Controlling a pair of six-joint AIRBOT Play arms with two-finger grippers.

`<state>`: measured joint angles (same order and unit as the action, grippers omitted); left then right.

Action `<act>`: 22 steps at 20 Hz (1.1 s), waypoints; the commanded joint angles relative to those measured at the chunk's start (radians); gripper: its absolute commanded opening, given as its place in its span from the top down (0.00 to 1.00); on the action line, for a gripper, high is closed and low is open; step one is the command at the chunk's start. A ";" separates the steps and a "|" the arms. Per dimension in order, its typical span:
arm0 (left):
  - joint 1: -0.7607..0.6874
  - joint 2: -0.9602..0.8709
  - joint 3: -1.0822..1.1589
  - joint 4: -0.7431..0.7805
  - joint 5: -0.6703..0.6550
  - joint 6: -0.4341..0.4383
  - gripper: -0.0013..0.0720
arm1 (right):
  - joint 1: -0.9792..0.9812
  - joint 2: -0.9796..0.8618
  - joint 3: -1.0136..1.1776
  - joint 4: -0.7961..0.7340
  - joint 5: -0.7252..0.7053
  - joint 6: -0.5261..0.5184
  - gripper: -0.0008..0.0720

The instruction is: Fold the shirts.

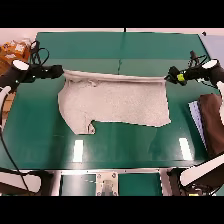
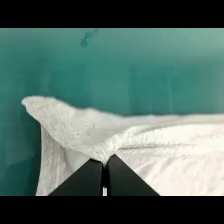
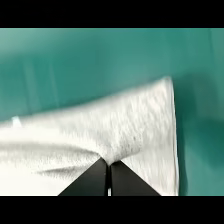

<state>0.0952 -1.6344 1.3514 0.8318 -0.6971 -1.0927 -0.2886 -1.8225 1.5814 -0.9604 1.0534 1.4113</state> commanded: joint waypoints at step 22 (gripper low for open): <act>0.136 0.052 0.083 0.159 -0.849 -0.213 0.95 | -0.102 0.428 -0.425 -0.099 0.280 0.098 0.98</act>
<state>0.2230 -1.6356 1.4792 0.9607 -1.4593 -1.2728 -0.3748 -1.5585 1.3453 -1.0588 1.4296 1.4910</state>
